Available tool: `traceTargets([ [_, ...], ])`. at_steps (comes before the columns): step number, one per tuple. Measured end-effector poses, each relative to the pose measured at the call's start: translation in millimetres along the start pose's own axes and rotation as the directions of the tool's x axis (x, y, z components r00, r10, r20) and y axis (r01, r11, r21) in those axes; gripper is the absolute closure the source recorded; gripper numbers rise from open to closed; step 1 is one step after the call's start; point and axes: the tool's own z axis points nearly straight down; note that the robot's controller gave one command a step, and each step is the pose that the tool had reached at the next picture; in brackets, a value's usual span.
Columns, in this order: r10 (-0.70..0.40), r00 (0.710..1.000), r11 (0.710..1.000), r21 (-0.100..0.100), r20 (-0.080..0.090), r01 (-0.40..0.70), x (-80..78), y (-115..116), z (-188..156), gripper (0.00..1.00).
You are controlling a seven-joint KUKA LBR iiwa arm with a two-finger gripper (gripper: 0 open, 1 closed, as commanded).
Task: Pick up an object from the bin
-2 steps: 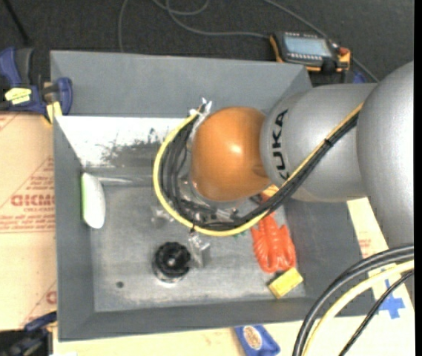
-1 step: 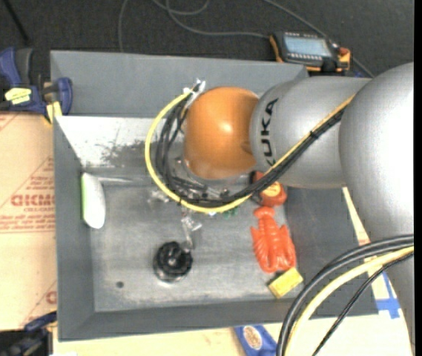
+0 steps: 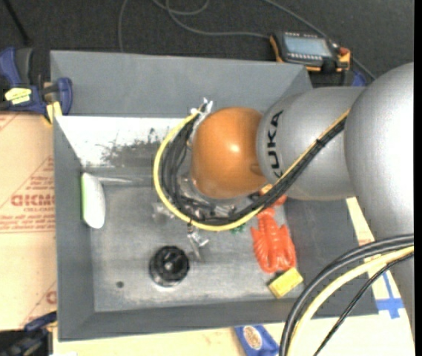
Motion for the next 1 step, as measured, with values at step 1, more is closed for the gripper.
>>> traceTargets([
  [1, -0.271, 0.963, 0.963, -0.007, -0.011, 0.271, 18.6, 22.8, 12.6, 0.0],
])
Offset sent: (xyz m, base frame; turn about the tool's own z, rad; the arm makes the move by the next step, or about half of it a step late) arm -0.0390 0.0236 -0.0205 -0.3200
